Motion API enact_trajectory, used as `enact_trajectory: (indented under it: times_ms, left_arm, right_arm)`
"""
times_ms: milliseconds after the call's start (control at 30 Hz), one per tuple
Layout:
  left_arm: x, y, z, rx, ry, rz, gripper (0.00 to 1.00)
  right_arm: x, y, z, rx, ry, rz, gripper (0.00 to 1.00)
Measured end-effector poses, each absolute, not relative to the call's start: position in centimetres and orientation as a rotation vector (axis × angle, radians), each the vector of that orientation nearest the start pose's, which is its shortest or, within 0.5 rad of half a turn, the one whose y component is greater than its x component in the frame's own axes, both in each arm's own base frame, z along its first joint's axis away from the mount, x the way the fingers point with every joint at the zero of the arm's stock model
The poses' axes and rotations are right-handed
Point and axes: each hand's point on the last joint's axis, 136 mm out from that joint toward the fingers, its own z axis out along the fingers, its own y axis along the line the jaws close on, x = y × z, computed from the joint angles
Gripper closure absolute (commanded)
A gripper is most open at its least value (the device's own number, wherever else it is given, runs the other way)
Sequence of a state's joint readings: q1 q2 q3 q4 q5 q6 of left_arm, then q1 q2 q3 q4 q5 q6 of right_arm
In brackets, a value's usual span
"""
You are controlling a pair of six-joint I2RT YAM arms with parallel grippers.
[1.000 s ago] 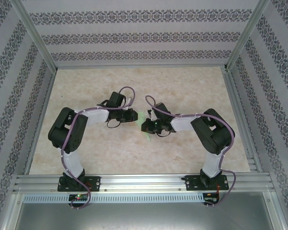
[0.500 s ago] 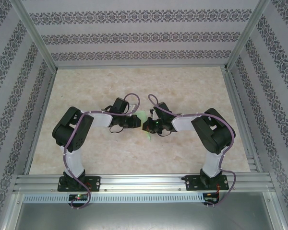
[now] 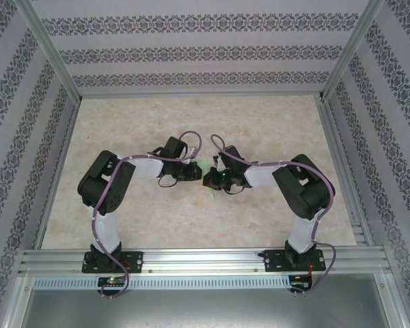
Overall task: Fold a paper plane with a square sheet of paper (pick it up from the middle)
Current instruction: Fold the wing for the fifth time at the center of the table.
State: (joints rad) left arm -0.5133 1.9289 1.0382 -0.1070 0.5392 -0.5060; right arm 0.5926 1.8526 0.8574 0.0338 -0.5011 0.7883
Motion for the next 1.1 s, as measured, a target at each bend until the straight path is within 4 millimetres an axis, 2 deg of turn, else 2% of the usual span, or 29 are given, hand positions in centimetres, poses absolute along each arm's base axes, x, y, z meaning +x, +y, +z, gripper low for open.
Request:
enact_trajectory:
  times_ms: [200,500,867,1100]
  left_arm:
    - [34.6,-29.1,2.0,0.219,2.739,-0.985,0.87]
    - [35.4,-28.9,2.0,0.245,2.75,-1.025,0.87]
    - [40.9,-25.0,2.1,0.116,2.697,-0.96,0.87]
    - [41.8,-24.8,2.1,0.113,2.732,-0.908,0.87]
  right_arm:
    - [28.9,29.3,0.7,0.038,2.774,1.116,0.94]
    - [28.9,29.1,0.8,0.014,2.735,1.15,0.94]
    - [28.9,29.1,0.8,0.0,2.725,1.161,0.94]
    - [28.8,29.1,0.9,-0.003,2.722,1.161,0.94]
